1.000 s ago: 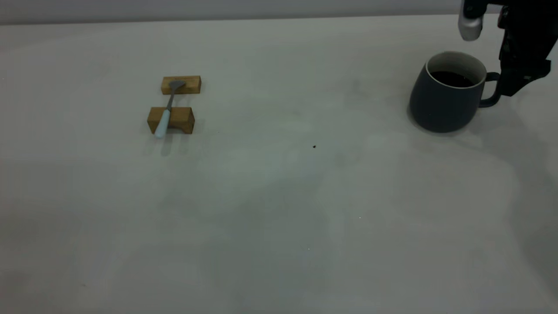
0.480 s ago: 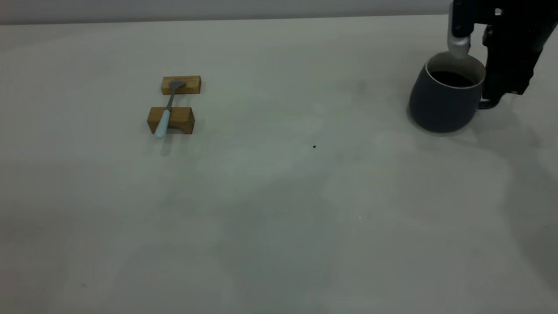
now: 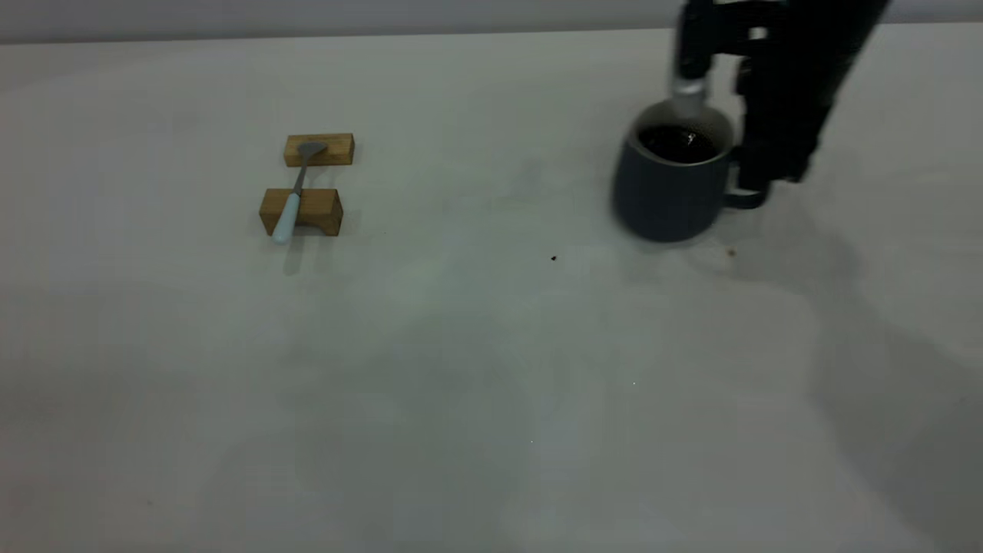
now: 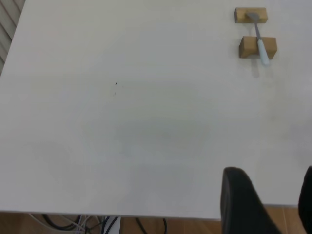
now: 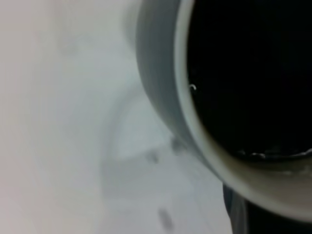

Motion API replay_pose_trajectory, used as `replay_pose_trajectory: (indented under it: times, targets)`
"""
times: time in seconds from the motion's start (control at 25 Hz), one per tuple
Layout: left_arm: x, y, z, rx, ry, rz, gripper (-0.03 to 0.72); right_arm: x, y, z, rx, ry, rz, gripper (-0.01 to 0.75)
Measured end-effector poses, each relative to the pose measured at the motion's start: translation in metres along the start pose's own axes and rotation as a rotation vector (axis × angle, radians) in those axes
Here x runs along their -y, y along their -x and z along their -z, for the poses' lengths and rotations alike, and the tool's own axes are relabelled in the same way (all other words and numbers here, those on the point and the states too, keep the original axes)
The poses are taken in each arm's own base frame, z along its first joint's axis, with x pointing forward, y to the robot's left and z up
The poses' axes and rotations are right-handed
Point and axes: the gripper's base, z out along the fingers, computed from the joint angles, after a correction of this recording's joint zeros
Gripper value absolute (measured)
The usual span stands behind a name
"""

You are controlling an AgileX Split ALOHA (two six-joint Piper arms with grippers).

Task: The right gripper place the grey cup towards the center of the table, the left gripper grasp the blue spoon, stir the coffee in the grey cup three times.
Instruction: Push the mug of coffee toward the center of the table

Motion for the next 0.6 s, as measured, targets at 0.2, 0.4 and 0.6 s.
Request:
replay_pose_trajectory:
  times: [0.2,0.4,0.6]
  targets:
    - [0.000,0.000,0.000,0.000,0.000,0.000,0.369,-0.024,0.048,-0.001,0.032,0.011,0.004,0.172]
    - [0.000,0.000,0.000,0.000,0.000,0.000,0.369,-0.043,0.081,-0.003,0.065,0.001,-0.019,0.172]
    - [0.000,0.000,0.000,0.000,0.000,0.000,0.369,-0.048,0.088,-0.003,0.068,0.007,-0.069,0.172]
